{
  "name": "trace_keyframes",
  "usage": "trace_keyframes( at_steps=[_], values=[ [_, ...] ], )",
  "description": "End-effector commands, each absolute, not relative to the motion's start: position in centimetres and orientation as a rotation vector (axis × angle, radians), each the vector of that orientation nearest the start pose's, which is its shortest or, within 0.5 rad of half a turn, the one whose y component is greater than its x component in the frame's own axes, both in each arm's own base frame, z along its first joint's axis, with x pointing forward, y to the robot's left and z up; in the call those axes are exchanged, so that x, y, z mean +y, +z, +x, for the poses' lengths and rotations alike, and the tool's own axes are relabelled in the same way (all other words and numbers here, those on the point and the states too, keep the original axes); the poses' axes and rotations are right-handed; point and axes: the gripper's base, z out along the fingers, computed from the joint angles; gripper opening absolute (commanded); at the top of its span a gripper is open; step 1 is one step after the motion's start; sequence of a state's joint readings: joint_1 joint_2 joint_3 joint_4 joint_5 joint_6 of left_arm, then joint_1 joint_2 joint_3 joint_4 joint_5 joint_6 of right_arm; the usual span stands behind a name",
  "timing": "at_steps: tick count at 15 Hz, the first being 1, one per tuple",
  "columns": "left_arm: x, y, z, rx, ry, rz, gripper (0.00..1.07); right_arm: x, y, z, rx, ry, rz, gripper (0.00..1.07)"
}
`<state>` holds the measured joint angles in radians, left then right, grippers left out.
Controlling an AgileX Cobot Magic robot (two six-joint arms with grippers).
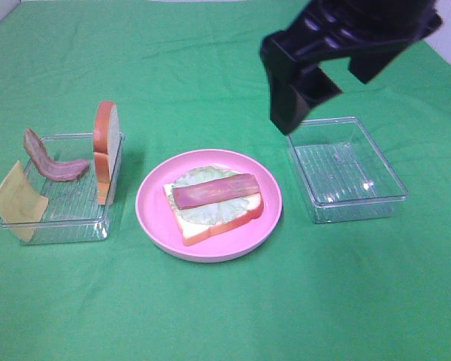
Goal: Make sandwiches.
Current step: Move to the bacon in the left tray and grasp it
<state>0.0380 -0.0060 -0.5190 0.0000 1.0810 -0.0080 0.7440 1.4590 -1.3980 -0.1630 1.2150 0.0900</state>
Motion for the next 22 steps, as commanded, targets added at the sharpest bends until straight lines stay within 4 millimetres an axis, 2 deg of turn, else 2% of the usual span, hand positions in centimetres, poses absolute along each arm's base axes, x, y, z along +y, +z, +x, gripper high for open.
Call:
trace_keyframes(
  at_steps=[1,4,5,6,7,9,12,13,16,17,22],
  values=[
    [0.0,28.1,-1.1,2.021,0.020,-0.047,1.01,14.9,34.9,18.3,2.670,-0.049,-0.935,0.96],
    [0.0,28.1,-1.1,2.021,0.020,-0.047,1.01,11.4,34.0,14.4,2.664,-0.037,-0.899,0.96],
    [0.0,28.1,-1.1,2.021,0.020,-0.047,1.01,10.7,33.8,13.8,2.660,-0.039,-0.898,0.96],
    [0.0,28.1,-1.1,2.021,0.020,-0.047,1.01,8.7,32.2,11.5,2.668,-0.038,-0.887,0.96],
    [0.0,28.1,-1.1,2.021,0.020,-0.047,1.01,7.6,31.1,10.5,2.684,-0.036,-0.850,0.96],
    [0.0,28.1,-1.1,2.021,0.020,-0.047,1.01,5.5,29.2,9.5,2.733,0.008,-0.654,0.96],
    [0.0,28.1,-1.1,2.021,0.020,-0.047,1.01,2.0,27.3,7.9,2.680,0.009,-0.313,0.96],
    [0.0,28.1,-1.1,2.021,0.020,-0.047,1.01,1.6,27.1,7.4,2.657,0.004,-0.269,0.96],
    [0.0,28.1,-1.1,2.021,0.020,-0.047,1.01,-0.1,26.1,4.3,2.508,-0.011,-0.076,0.96],
    [0.0,28.1,-1.1,2.021,0.020,-0.047,1.01,-0.4,26.3,3.3,2.433,-0.014,-0.028,0.96],
    [0.0,28.1,-1.1,2.021,0.020,-0.047,1.01,-0.9,26.9,0.0,2.113,0.009,-0.017,0.96]
  ],
)
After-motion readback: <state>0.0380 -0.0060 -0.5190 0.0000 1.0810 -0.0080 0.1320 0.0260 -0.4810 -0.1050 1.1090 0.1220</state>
